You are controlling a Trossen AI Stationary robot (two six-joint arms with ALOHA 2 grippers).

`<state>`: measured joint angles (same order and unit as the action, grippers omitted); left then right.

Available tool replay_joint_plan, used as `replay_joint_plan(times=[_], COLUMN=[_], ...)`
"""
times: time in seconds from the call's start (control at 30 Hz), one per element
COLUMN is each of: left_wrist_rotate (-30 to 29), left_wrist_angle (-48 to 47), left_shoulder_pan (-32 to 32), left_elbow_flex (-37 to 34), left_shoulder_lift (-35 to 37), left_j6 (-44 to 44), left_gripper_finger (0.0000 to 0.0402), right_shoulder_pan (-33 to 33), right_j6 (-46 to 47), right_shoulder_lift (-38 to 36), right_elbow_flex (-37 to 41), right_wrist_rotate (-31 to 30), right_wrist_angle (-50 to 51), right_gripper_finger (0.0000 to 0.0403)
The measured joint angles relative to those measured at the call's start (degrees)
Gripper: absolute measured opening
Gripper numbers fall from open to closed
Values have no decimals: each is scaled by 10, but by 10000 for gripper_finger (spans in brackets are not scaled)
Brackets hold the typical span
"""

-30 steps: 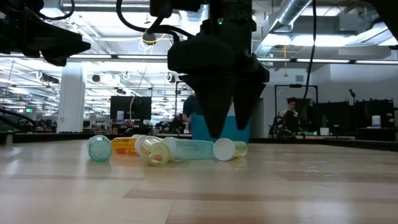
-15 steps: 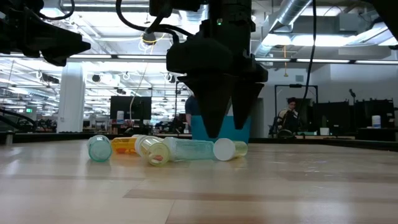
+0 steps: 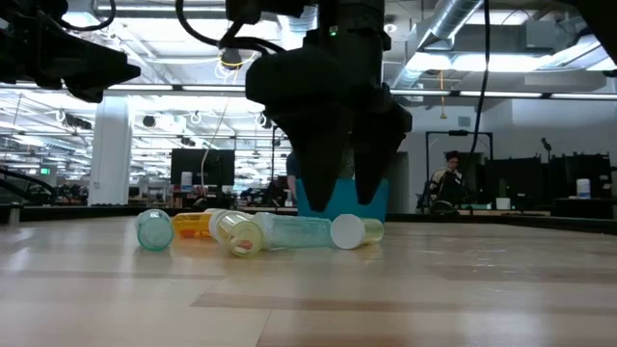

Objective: Pick and place pill bottles into a basket
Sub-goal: Put the right yellow pill bottle into the bin

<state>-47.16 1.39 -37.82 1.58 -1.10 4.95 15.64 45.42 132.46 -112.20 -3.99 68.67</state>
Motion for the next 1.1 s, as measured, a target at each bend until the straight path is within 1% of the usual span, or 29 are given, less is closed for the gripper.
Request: replay_joint_plan(times=[0.2,0.37,1.1], left_wrist_rotate=[0,0,0], left_wrist_angle=[0,0,0], left_shoulder_pan=[0,0,0], left_elbow_flex=[0,0,0], left_shoulder_lift=[0,0,0], left_j6=[0,0,0], left_gripper_finger=[175,175,175], right_shoulder_pan=[1,5,3], right_j6=[1,-4,-9], right_shoulder_lift=[0,0,0], right_elbow_flex=[0,0,0], right_wrist_rotate=[12,24,11], right_wrist_angle=[30,31,15], right_gripper_finger=[400,400,400])
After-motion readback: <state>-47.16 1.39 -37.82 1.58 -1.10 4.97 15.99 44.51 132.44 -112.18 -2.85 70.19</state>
